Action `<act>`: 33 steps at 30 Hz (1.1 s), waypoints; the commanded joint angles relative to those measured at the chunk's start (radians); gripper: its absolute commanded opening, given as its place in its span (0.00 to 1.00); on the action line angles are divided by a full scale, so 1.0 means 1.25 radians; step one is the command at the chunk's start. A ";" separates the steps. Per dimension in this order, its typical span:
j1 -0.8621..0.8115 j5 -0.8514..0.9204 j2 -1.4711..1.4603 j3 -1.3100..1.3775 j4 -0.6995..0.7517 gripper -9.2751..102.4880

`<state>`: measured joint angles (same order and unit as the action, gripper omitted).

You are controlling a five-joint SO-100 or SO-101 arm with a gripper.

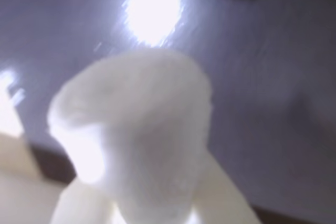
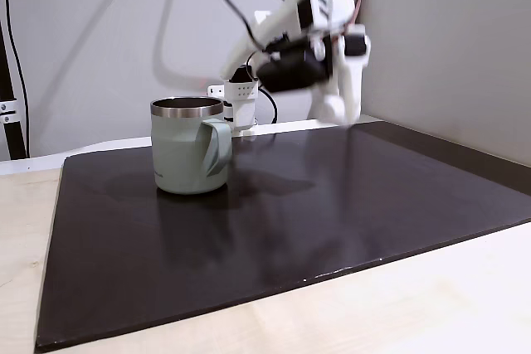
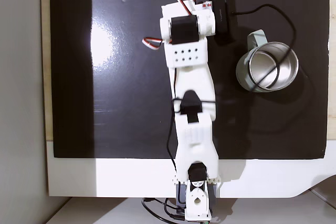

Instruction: Grasp a gauze and put it in the cup.

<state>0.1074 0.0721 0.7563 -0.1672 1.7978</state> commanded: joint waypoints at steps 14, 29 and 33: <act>-0.310 0.076 0.378 -0.133 0.005 0.08; -0.533 0.217 0.313 -0.193 0.004 0.08; -0.549 0.237 0.306 -0.232 0.004 0.08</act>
<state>-0.5614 0.3497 1.1259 -0.4449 1.8040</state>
